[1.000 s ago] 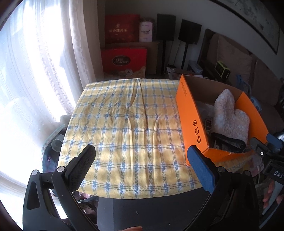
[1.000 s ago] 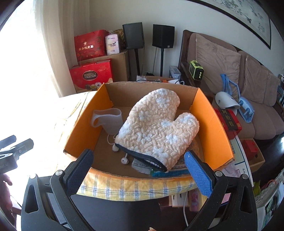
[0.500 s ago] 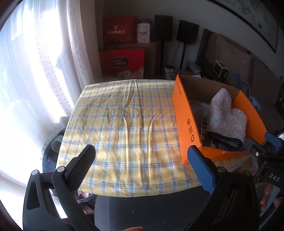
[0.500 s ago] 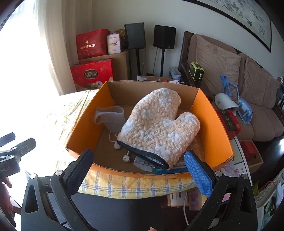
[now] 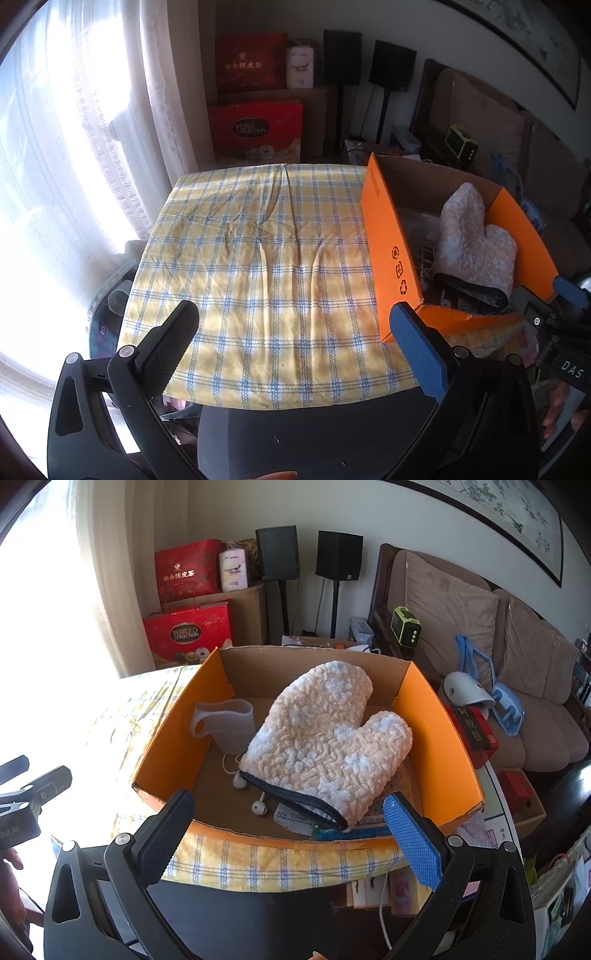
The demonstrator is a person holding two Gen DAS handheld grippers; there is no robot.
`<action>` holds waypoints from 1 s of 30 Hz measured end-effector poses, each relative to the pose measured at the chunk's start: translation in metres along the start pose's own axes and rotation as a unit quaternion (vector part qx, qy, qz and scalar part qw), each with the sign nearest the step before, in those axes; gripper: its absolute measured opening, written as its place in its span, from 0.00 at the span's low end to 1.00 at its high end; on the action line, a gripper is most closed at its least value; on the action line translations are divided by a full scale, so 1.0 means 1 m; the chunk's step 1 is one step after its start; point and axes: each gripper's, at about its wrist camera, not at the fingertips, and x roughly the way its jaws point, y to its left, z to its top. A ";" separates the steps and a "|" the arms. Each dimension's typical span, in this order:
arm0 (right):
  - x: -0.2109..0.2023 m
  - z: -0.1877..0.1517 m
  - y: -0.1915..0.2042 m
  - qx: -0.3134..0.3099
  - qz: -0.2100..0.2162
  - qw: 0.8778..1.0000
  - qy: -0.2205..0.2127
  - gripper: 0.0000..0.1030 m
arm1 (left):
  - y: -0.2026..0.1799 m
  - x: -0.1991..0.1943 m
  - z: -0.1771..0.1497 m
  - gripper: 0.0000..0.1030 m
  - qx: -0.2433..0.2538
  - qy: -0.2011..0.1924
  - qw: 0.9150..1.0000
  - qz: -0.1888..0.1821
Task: Organize objects
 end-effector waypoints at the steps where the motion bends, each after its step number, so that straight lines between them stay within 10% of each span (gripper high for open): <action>1: 0.000 0.000 0.000 0.001 0.001 1.000 0.000 1.00 | 0.000 0.000 0.000 1.00 0.000 -0.001 1.000 0.000; 30: 0.000 0.001 0.001 0.001 0.001 1.000 0.000 1.00 | 0.001 -0.001 -0.002 1.00 0.000 0.000 1.000 0.004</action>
